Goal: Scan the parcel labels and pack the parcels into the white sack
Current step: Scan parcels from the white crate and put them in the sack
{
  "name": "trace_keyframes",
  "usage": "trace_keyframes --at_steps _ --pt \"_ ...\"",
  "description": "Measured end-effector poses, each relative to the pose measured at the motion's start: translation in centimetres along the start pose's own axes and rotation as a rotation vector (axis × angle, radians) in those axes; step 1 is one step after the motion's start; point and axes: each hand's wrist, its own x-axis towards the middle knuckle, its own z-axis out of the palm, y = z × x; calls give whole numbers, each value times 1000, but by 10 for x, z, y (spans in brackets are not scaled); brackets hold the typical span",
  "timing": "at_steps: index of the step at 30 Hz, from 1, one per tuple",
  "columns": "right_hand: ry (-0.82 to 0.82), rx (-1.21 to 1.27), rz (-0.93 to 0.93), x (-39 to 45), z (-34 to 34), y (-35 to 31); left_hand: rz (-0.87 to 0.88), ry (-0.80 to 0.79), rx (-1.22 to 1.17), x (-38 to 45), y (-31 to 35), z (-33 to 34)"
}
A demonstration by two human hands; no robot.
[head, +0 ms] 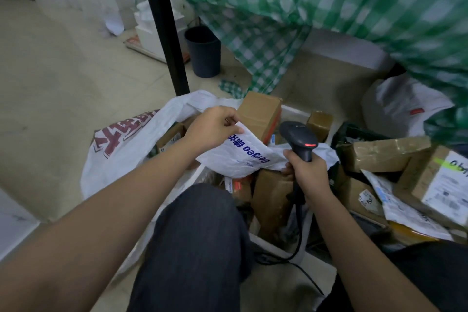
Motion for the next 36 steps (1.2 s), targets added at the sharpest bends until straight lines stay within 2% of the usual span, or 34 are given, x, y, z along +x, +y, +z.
trace_keyframes --at_steps 5,10,13,17,21,24,27,30,33,36 --pt "-38 158 -60 -24 -11 -22 104 37 -8 -12 38 0" --pt "143 355 -3 -32 -24 -32 187 51 -135 -36 60 16" --pt "173 384 52 -34 -31 -33 195 -37 -171 -49 63 31" --pt "212 306 73 -45 -34 -26 196 -168 -277 -69 57 49" --pt "261 364 22 -56 -41 -12 57 -291 -392 -85 43 55" --pt "249 419 6 -60 -51 -2 -83 -184 -431 -85 36 51" --pt "211 450 8 -61 -61 4 -188 -53 -274 -78 24 54" --pt "147 443 -19 -63 -69 6 -323 -94 -249 -69 12 62" --pt "113 425 -47 -64 -75 4 -431 -186 -363 -61 11 70" --pt "121 395 -73 -62 -80 1 -427 -146 -467 -59 18 78"
